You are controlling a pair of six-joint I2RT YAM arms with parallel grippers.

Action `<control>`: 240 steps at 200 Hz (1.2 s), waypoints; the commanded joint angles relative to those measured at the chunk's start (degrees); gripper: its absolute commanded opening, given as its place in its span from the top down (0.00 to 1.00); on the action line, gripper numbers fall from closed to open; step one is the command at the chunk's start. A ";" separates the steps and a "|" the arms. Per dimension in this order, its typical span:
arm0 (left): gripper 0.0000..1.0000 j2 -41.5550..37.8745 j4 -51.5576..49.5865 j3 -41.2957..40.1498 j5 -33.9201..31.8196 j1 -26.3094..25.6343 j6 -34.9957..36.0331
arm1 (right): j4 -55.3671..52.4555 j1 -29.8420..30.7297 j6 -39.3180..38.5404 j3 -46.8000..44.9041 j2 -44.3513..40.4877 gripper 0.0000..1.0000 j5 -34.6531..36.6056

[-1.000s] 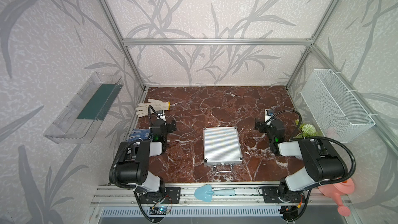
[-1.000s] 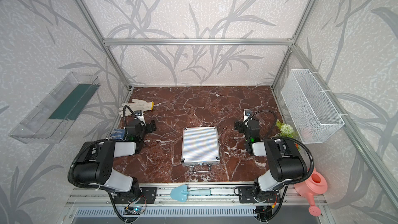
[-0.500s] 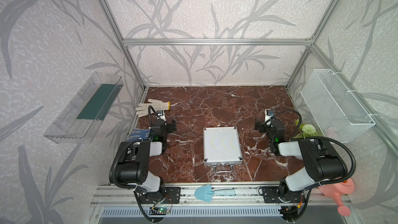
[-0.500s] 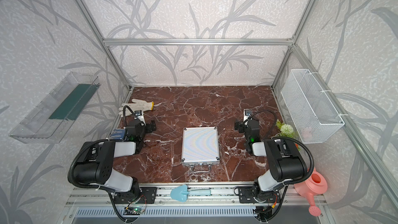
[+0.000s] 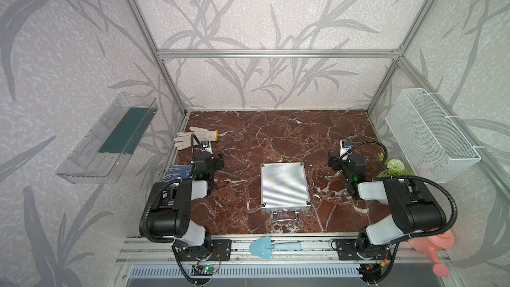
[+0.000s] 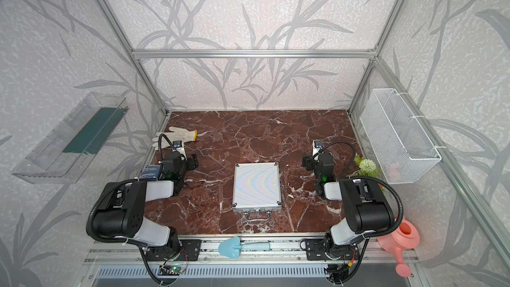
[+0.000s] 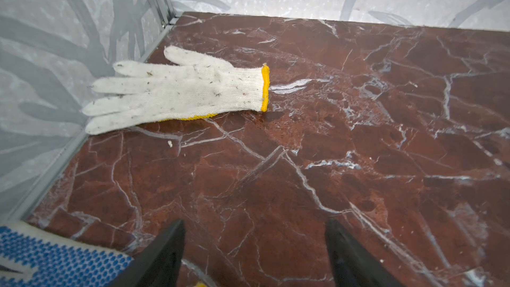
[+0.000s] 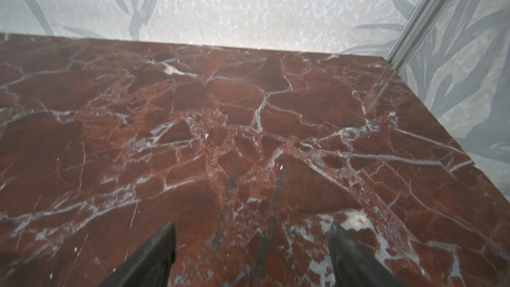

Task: Open the poker set cases
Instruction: Move the poker set case to the center of the board.

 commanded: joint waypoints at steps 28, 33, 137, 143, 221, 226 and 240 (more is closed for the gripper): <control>0.29 -13.77 -17.33 7.58 -7.24 -1.44 -6.94 | -19.73 2.07 -0.36 7.89 -10.50 0.18 3.56; 0.29 -14.74 -19.15 8.54 -6.79 -1.71 -7.98 | -21.71 2.25 0.39 8.94 -11.79 0.18 3.42; 0.32 -27.79 -58.78 19.42 2.45 -17.58 -23.69 | -66.69 14.70 21.57 18.17 -30.95 0.28 -5.12; 0.32 -28.62 -60.56 19.07 4.51 -17.59 -25.58 | -68.89 16.09 22.22 18.25 -31.58 0.30 -4.73; 0.31 -34.11 -57.63 10.87 26.54 -23.82 -38.70 | -80.75 27.50 34.89 17.44 -32.07 0.52 -8.22; 0.32 -33.64 -57.59 10.95 27.32 -24.09 -38.57 | -80.35 27.91 35.55 17.01 -32.04 0.53 -8.80; 0.34 -32.82 -56.91 10.61 30.03 -25.00 -38.89 | -78.94 29.43 37.15 15.84 -32.47 0.55 -9.55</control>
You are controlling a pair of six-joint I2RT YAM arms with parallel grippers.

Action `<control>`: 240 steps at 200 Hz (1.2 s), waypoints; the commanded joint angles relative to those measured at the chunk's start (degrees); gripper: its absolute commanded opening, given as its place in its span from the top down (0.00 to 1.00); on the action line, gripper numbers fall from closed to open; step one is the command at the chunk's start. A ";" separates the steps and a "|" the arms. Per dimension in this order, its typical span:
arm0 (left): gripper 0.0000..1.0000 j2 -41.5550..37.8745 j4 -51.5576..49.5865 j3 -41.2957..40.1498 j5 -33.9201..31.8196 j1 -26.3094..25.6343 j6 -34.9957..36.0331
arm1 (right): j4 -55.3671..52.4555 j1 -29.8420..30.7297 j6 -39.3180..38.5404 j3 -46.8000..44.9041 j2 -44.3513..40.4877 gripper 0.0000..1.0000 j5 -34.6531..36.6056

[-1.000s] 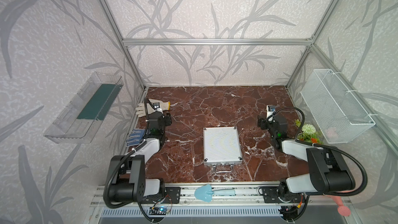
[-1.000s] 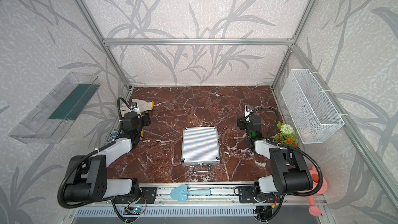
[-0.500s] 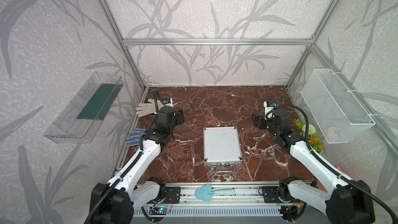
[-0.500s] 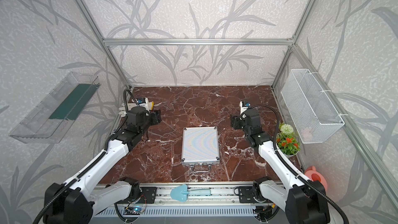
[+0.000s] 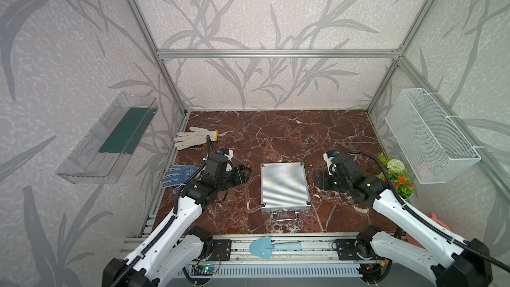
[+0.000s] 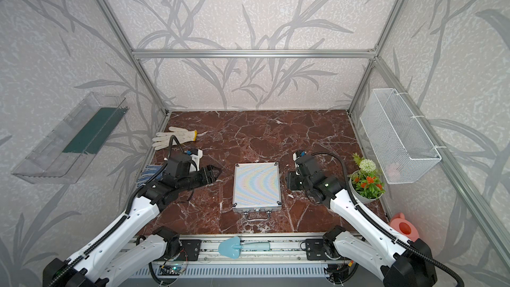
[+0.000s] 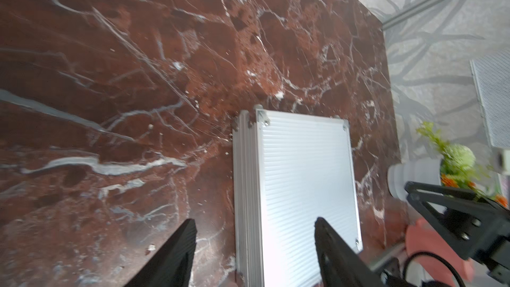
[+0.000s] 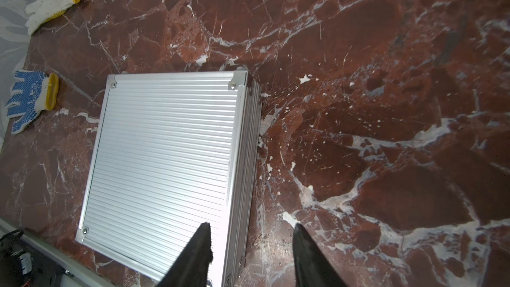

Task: Open the poker set cases
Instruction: Move the poker set case to the center of the board.

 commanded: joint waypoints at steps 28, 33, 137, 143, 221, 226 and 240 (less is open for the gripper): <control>0.35 3.54 4.72 -1.87 10.30 -4.60 -3.35 | 4.06 3.78 9.72 -5.92 -2.15 0.56 -3.39; 0.35 4.23 4.92 -1.85 10.38 -5.18 -3.34 | 4.89 3.82 10.34 -6.50 -1.99 0.56 -3.96; 0.40 14.77 7.29 -1.38 3.25 -12.59 -1.52 | 10.26 6.30 10.51 -6.53 4.94 0.61 -6.09; 0.41 15.11 7.61 -1.51 3.16 -12.56 -1.12 | 10.86 6.23 10.50 -6.68 5.36 0.62 -6.34; 0.44 21.09 12.55 -1.40 3.25 -12.61 0.65 | 14.54 6.24 10.62 -6.78 10.51 0.65 -6.27; 0.44 21.24 12.38 -1.20 2.60 -12.59 0.90 | 14.98 6.24 10.90 -6.85 10.81 0.65 -6.35; 0.45 21.90 13.63 -1.47 2.11 -12.54 0.72 | 16.19 6.31 11.32 -7.22 11.78 0.66 -6.62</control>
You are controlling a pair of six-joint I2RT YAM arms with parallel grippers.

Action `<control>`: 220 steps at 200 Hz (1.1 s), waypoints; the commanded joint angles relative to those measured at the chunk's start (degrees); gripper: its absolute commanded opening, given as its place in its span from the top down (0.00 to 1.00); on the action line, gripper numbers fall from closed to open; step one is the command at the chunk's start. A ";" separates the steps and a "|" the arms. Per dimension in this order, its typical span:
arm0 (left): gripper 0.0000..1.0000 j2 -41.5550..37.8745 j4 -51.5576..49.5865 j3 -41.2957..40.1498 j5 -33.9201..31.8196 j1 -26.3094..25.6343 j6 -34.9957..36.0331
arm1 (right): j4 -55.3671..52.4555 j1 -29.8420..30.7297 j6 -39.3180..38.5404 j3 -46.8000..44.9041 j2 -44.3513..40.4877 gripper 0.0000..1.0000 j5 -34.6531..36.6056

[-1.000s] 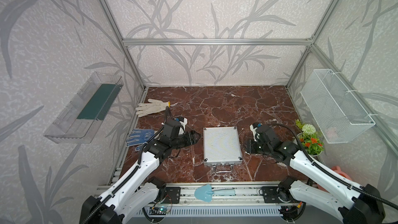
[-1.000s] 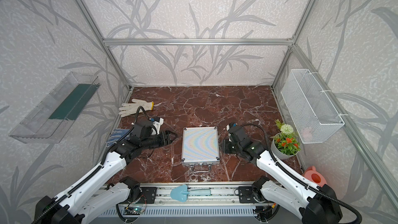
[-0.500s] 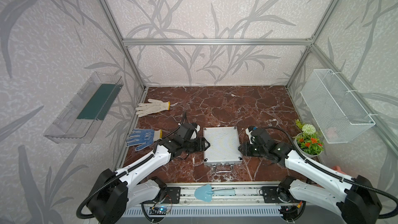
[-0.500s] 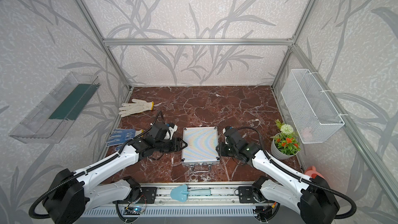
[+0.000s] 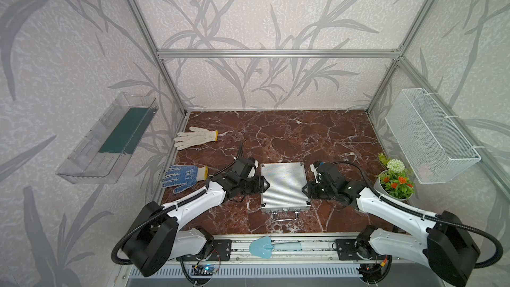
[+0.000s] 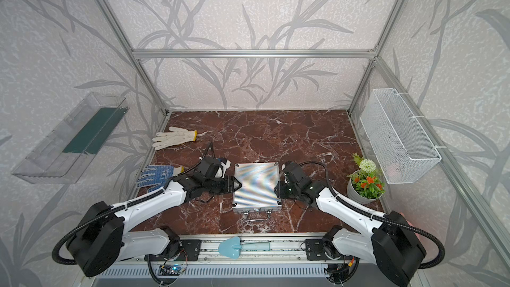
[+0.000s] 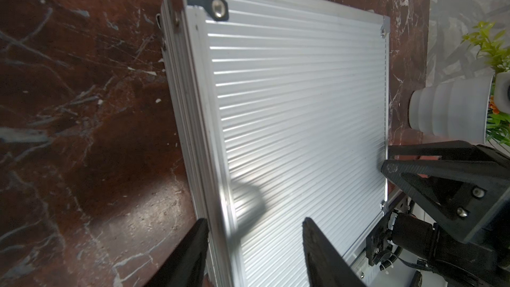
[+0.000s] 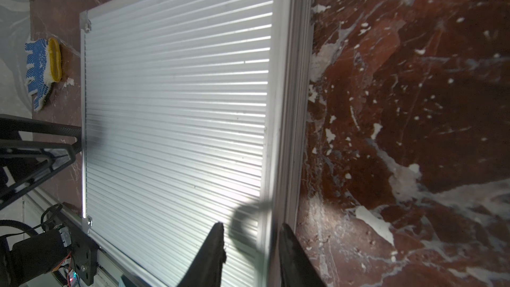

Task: Open the poker set cases
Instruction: Move the poker set case to the center of the board.

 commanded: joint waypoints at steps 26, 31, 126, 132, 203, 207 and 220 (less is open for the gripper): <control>0.52 2.78 4.11 0.11 -1.74 -0.05 1.32 | 3.70 0.35 1.34 -0.09 2.95 0.67 -0.79; 0.54 3.22 4.29 0.13 -2.21 -0.02 1.40 | 3.75 0.40 1.37 0.06 3.27 0.67 -0.73; 0.66 11.37 9.52 6.51 -7.35 1.25 4.44 | 8.84 0.40 1.59 4.61 10.63 0.72 2.48; 0.66 11.96 9.54 7.27 -7.14 1.61 4.80 | 8.93 0.37 1.36 5.60 11.53 0.72 3.37; 0.70 21.75 15.35 12.28 -2.25 12.17 8.90 | 13.55 -3.28 -8.37 20.08 28.08 0.72 5.81; 0.70 22.37 15.64 12.72 -2.15 12.91 9.04 | 13.80 -3.64 -8.62 20.92 29.12 0.72 5.50; 0.70 24.52 17.32 14.45 -1.55 14.73 10.13 | 14.32 -4.28 -9.43 23.50 32.79 0.73 6.24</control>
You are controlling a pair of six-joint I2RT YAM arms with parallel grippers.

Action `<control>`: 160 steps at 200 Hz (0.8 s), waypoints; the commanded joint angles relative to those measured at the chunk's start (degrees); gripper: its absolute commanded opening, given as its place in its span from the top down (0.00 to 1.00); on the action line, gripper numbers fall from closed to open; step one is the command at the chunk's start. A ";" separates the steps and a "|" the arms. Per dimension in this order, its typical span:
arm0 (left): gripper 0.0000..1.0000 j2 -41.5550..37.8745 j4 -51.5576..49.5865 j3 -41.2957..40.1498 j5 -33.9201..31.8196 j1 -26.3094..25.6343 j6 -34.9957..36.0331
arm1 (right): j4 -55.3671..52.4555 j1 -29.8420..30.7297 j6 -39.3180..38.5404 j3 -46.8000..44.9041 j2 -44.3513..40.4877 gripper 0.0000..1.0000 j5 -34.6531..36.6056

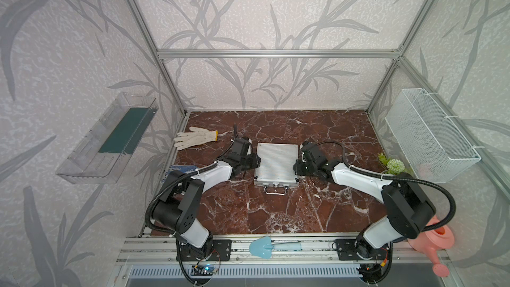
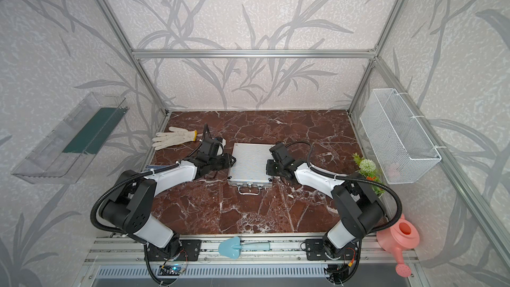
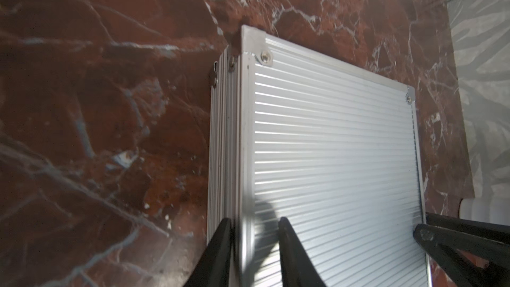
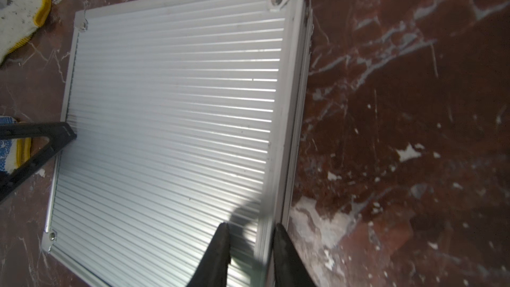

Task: Open the poker set cases
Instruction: Move the poker set case to the center of the board.

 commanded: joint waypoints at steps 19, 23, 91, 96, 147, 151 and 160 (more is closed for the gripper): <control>0.70 8.16 -0.29 8.11 4.01 2.90 5.90 | 5.81 -1.25 -6.01 7.59 10.48 0.73 -1.05; 0.71 9.05 -1.57 9.80 3.38 2.91 6.51 | 5.97 -1.38 -6.19 8.37 11.35 0.73 -0.68; 0.70 19.02 -3.78 21.51 3.84 5.01 7.65 | 7.24 -5.95 -5.21 18.34 20.67 0.72 -2.42; 0.69 18.89 -3.61 21.16 3.59 5.04 7.70 | 7.20 -6.25 -5.58 18.85 21.14 0.72 -2.94; 0.61 16.05 -4.05 18.48 2.85 6.60 8.10 | 5.84 -8.13 -8.87 23.42 23.91 0.69 -5.94; 0.60 15.66 -4.26 18.37 2.81 6.64 8.23 | 5.84 -8.13 -8.96 23.43 23.79 0.68 -5.93; 0.56 14.60 -4.50 18.14 2.46 6.75 8.34 | 5.61 -8.22 -9.05 23.54 23.45 0.68 -5.93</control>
